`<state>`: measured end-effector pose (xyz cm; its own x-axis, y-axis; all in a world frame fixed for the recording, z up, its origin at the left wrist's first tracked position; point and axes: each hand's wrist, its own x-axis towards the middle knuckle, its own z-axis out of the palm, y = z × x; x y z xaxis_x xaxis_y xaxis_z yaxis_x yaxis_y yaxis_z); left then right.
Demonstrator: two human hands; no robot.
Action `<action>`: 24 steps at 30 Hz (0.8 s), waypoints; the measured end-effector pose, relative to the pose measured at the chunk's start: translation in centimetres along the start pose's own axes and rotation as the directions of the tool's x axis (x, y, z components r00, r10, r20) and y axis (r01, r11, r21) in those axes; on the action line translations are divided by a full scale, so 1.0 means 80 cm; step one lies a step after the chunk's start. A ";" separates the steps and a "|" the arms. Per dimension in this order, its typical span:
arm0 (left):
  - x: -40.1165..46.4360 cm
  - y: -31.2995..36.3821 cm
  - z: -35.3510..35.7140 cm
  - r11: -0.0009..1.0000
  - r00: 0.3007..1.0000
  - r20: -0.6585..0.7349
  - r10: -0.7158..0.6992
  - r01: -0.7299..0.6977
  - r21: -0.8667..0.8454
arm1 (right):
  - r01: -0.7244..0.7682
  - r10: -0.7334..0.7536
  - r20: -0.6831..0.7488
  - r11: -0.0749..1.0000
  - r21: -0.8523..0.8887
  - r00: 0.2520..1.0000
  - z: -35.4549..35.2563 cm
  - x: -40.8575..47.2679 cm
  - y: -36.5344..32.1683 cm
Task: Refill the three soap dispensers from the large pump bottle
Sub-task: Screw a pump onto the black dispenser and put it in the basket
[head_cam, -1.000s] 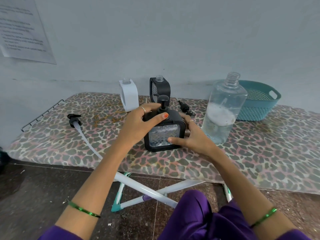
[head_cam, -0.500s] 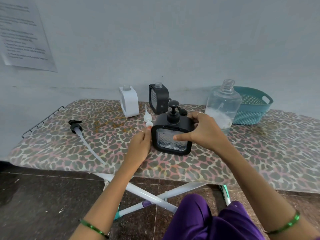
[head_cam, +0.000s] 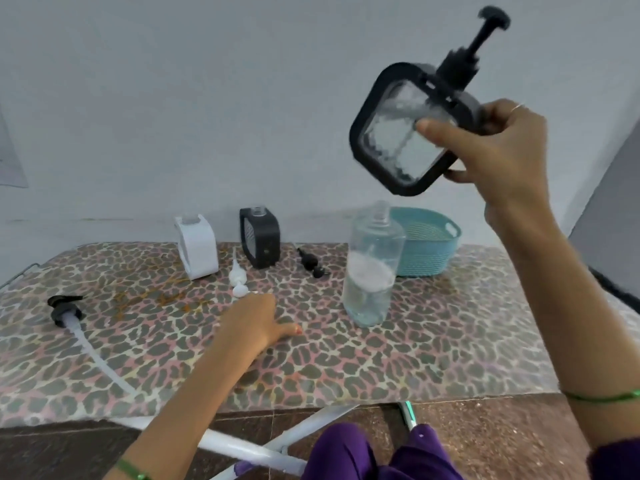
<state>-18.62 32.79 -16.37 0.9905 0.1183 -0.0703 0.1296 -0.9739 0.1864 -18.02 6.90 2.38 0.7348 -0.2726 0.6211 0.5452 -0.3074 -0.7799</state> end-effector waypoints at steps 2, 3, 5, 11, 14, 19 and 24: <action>0.007 0.010 -0.007 0.995 0.997 0.079 0.018 -0.025 0.092 | -0.027 0.017 -0.097 0.994 -0.102 0.995 -0.015 0.029 0.018; 0.010 0.014 -0.011 0.991 0.993 0.112 0.026 -0.040 0.128 | -0.053 0.030 -0.134 0.984 -0.170 0.991 -0.021 0.042 0.032; 0.014 0.022 -0.016 0.981 0.988 0.150 0.045 -0.072 0.179 | -0.126 0.075 -0.170 0.943 -0.308 0.983 -0.030 0.065 0.063; 0.022 0.033 -0.016 0.963 0.978 0.206 0.038 -0.091 0.254 | -0.275 0.263 -0.098 0.811 -0.516 0.960 -0.021 0.088 0.165; 0.027 0.034 -0.015 0.956 0.969 0.244 0.039 -0.108 0.273 | -0.330 0.319 -0.116 0.777 -0.536 0.941 -0.001 0.087 0.200; 0.031 0.034 -0.014 0.945 0.965 0.256 0.056 -0.133 0.297 | -0.281 0.308 -0.082 0.687 -0.670 0.948 0.025 0.083 0.239; 0.033 0.035 -0.014 0.940 0.964 0.257 0.072 -0.152 0.307 | -0.199 0.257 -0.053 0.586 -0.785 0.965 0.039 0.085 0.257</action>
<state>-15.63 30.58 -14.93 0.9518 -0.0057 -0.3066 -0.0430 -0.9924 -0.1150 -0.56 1.53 -9.69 0.8277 -0.3904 0.4031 -0.1436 -0.8418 -0.5204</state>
